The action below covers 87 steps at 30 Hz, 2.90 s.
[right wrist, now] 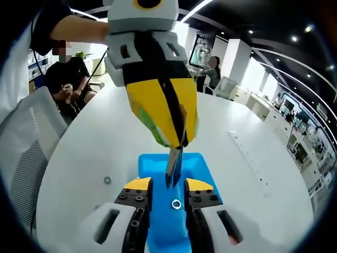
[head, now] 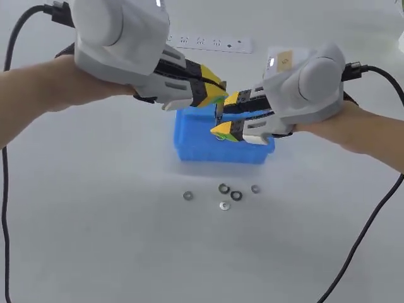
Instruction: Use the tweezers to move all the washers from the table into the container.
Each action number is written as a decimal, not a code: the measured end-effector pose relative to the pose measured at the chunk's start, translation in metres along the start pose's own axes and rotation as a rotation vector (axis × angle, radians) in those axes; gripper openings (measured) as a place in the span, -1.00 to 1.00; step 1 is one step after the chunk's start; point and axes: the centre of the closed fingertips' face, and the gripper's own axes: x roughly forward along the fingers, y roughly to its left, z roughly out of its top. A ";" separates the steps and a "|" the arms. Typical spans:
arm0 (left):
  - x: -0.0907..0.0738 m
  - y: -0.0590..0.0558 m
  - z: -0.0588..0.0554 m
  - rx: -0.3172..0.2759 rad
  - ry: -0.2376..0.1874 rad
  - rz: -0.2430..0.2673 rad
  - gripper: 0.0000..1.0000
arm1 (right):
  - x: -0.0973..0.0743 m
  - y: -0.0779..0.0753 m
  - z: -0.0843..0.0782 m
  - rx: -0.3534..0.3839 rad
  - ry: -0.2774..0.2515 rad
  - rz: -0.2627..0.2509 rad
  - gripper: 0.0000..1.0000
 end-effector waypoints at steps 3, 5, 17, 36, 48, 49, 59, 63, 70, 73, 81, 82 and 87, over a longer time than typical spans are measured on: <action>-0.007 0.001 0.004 -0.002 -0.004 0.011 -0.90 | -0.007 0.000 -0.002 0.010 0.004 -0.015 -0.46; -0.011 -0.001 0.005 0.005 -0.001 0.012 -0.90 | -0.011 0.002 -0.003 0.032 0.001 -0.018 -0.38; -0.037 -0.020 -0.001 0.028 0.013 0.025 -0.90 | -0.056 0.019 -0.008 0.081 -0.028 -0.083 -0.06; -0.041 -0.085 -0.038 -0.051 0.035 -0.003 -0.90 | -0.081 0.077 -0.018 0.209 -0.110 -0.041 0.43; -0.041 -0.095 -0.053 -0.060 0.010 0.013 -0.90 | -0.074 0.107 -0.036 0.245 -0.081 -0.012 0.48; -0.040 -0.095 -0.054 -0.059 0.010 0.010 -0.90 | -0.074 0.108 -0.038 0.246 -0.078 -0.009 0.48; -0.034 -0.102 -0.062 -0.039 0.025 0.008 -0.90 | -0.073 0.110 -0.048 0.276 -0.057 -0.003 0.47; -0.034 -0.101 -0.063 -0.034 0.023 0.014 -0.90 | -0.071 0.114 -0.049 0.277 -0.056 0.010 0.47; -0.031 -0.102 -0.064 -0.031 0.021 0.012 -0.90 | -0.068 0.119 -0.050 0.262 -0.044 0.027 0.45; -0.031 -0.102 -0.065 -0.033 0.021 0.009 -0.90 | -0.068 0.118 -0.049 0.272 -0.052 0.026 0.45; -0.030 -0.104 -0.065 -0.025 0.016 0.001 -0.90 | -0.067 0.118 -0.048 0.281 -0.055 0.025 0.43; -0.030 -0.105 -0.064 -0.022 0.015 -0.003 -0.90 | -0.067 0.118 -0.048 0.282 -0.054 0.026 0.43; -0.028 -0.104 -0.063 -0.010 0.011 -0.006 -0.90 | -0.063 0.121 -0.046 0.281 -0.055 0.040 0.43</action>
